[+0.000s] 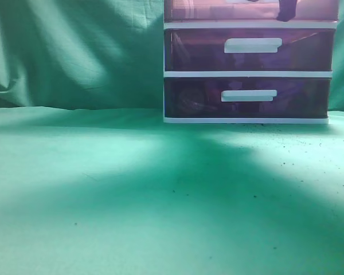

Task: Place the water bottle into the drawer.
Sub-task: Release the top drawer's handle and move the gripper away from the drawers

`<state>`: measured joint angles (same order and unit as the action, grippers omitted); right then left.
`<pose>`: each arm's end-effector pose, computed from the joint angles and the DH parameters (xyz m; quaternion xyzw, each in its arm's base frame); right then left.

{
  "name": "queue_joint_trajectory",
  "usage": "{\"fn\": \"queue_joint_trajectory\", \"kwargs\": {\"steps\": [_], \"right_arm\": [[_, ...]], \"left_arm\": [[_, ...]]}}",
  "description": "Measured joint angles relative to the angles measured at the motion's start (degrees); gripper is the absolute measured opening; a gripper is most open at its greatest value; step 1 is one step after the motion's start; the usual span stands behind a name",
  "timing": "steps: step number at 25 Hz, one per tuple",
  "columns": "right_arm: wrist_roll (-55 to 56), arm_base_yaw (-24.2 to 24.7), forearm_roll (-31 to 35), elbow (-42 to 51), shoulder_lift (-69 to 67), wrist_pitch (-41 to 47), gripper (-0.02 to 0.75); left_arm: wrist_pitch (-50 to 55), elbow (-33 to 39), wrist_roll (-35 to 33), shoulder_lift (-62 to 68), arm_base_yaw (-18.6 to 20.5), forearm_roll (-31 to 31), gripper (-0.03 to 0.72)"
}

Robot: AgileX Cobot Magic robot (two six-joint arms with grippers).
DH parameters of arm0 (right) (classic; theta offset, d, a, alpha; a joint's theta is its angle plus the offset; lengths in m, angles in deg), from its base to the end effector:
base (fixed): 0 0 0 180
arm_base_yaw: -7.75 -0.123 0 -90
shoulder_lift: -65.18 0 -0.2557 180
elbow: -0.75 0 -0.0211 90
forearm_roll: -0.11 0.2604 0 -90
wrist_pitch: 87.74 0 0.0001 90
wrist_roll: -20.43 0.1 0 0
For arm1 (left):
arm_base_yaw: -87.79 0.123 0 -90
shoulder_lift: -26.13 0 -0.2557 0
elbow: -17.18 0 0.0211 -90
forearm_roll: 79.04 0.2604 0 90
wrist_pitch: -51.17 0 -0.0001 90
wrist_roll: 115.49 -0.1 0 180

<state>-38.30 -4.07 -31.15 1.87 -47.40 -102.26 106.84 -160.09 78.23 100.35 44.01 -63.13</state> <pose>0.4303 0.1033 0.2544 -0.6213 0.4587 -0.3564 0.5259 0.1977 -0.1581 0.3837 0.2599 0.8693 -0.0721 0.4143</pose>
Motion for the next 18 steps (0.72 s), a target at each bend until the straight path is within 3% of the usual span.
{"fn": "queue_joint_trajectory", "kwargs": {"steps": [12,18], "right_arm": [[-0.3,0.2,-1.5,-0.1,0.0,-0.7,0.088],[4.1,0.0,-2.1,0.8,0.0,-2.2,0.470]], "left_arm": [[-0.6,0.0,0.0,-0.1,0.0,0.0,0.064],[-0.6,0.0,1.2,-0.1,0.0,3.6,0.064]]}}
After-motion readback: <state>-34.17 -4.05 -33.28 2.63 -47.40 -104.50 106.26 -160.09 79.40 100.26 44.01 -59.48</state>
